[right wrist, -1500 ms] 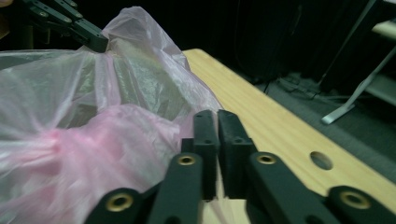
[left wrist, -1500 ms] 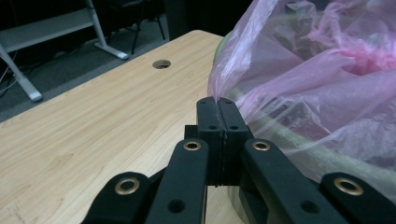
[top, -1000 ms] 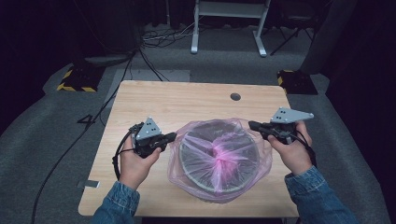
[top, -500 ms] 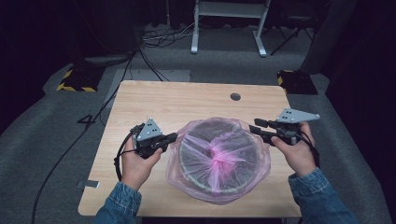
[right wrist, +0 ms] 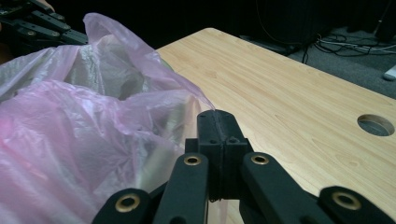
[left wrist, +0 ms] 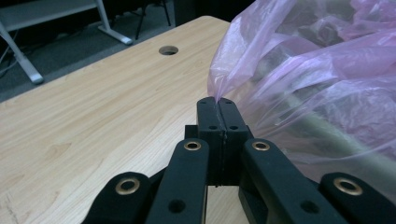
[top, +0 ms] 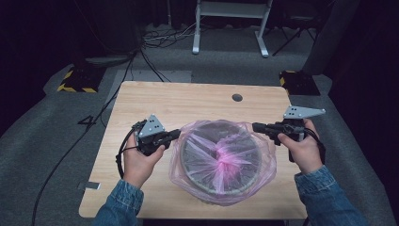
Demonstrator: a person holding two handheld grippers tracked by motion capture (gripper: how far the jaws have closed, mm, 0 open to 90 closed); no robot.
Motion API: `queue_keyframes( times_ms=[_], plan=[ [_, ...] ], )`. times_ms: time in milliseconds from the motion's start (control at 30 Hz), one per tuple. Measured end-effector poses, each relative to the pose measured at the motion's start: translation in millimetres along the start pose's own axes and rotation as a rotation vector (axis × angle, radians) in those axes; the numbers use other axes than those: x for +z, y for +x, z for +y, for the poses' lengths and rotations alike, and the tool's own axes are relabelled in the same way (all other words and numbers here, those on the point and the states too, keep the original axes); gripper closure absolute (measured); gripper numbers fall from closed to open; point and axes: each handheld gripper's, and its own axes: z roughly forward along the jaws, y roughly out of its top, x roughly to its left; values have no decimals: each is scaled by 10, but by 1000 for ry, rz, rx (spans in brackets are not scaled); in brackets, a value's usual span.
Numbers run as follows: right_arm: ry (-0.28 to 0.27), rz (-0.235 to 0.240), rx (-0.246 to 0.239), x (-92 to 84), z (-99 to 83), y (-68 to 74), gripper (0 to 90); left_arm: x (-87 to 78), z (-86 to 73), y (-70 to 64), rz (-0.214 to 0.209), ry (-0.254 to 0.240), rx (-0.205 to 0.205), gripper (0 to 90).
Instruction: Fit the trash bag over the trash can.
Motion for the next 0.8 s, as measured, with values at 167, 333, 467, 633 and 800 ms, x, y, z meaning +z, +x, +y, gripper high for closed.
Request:
queue_keyframes(
  times_ms=[167,333,467,633,800],
  plan=[
    [-8,-42,-31,45,38,18,900,46,3,39,0,5,-18,900],
    [-65,-31,-98,-11,103,59,693,31,18,3,-3,5,-6,900],
    [-52,-53,-158,-8,108,89,405,-8,18,8,-5,-20,-4,900],
    [-3,54,-95,10,61,17,862,-8,15,4,-6,-15,-3,900],
    [43,-26,-122,82,48,23,900,126,-17,27,-21,23,-10,900]
  ],
)
